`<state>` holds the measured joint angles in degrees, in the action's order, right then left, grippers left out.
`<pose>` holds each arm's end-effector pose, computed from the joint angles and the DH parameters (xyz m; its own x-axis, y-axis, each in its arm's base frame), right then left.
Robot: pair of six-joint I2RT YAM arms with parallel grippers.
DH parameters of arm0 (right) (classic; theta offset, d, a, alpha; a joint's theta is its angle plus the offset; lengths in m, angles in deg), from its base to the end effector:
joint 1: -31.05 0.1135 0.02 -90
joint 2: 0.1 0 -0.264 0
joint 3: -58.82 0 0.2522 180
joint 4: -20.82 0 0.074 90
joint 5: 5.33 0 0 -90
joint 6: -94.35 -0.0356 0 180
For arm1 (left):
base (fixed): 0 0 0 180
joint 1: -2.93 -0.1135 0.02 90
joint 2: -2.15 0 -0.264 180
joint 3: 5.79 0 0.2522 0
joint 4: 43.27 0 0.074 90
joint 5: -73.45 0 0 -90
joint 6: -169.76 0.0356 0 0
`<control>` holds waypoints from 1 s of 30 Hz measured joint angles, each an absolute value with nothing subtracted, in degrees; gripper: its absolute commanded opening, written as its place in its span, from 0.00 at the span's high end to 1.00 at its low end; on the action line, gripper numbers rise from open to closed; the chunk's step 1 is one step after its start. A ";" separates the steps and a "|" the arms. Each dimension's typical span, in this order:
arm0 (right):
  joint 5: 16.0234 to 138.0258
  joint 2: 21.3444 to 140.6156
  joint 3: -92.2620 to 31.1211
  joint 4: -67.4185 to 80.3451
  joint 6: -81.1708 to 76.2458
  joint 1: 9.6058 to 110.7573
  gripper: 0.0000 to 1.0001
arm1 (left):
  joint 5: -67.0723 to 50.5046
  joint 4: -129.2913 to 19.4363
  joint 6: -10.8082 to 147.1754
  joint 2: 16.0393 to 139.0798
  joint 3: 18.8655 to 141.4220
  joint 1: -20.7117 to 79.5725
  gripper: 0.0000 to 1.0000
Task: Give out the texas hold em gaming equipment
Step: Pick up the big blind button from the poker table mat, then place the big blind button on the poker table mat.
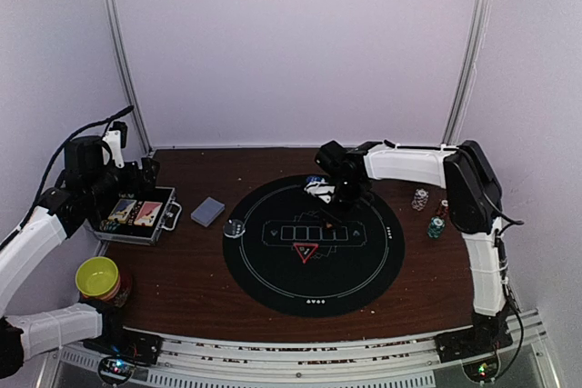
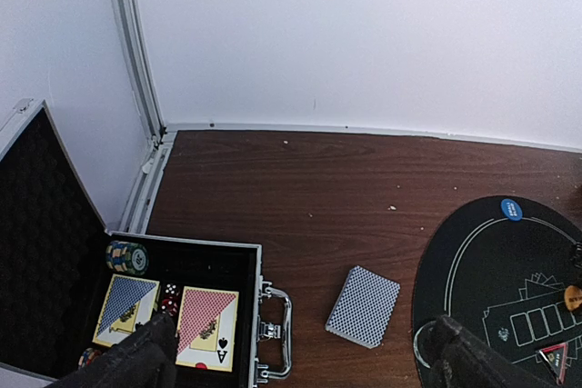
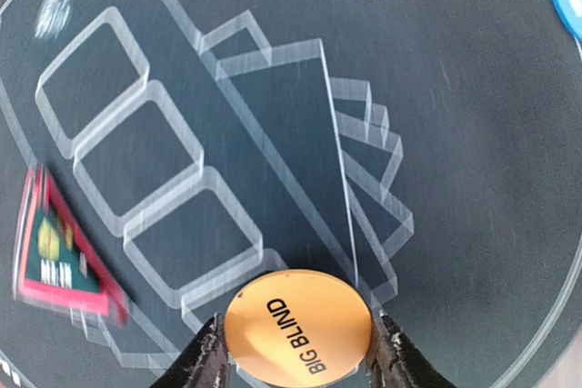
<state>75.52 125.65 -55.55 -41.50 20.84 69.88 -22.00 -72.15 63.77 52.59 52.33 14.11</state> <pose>0.3487 0.2879 0.1732 -0.5314 -0.7874 -0.3124 -0.8391 0.5398 0.0667 0.2006 -0.0362 0.3112 -0.3703 -0.2063 -0.9057 0.0043 0.9746 -0.2238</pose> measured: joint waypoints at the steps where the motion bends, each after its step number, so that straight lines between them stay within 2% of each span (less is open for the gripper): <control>1: 75.58 123.62 -53.17 -41.23 21.35 69.73 0.57 | -22.00 -72.15 63.77 52.59 52.33 14.11 0.02; 11: 73.99 104.26 -32.26 -37.78 28.08 69.91 0.57 | -22.04 -72.15 63.77 52.54 52.33 13.78 0.02; 18: 72.70 97.09 -21.04 -33.23 33.89 77.84 0.55 | -22.26 -72.15 63.77 52.54 52.33 13.56 0.02; 24: 72.46 97.65 -19.71 -29.67 35.44 85.93 0.54 | -22.57 -72.15 63.77 52.54 52.33 13.48 0.02; 30: 72.24 105.02 -21.44 -27.51 35.66 90.25 0.54 | -22.76 -72.15 63.77 52.24 52.33 13.46 0.02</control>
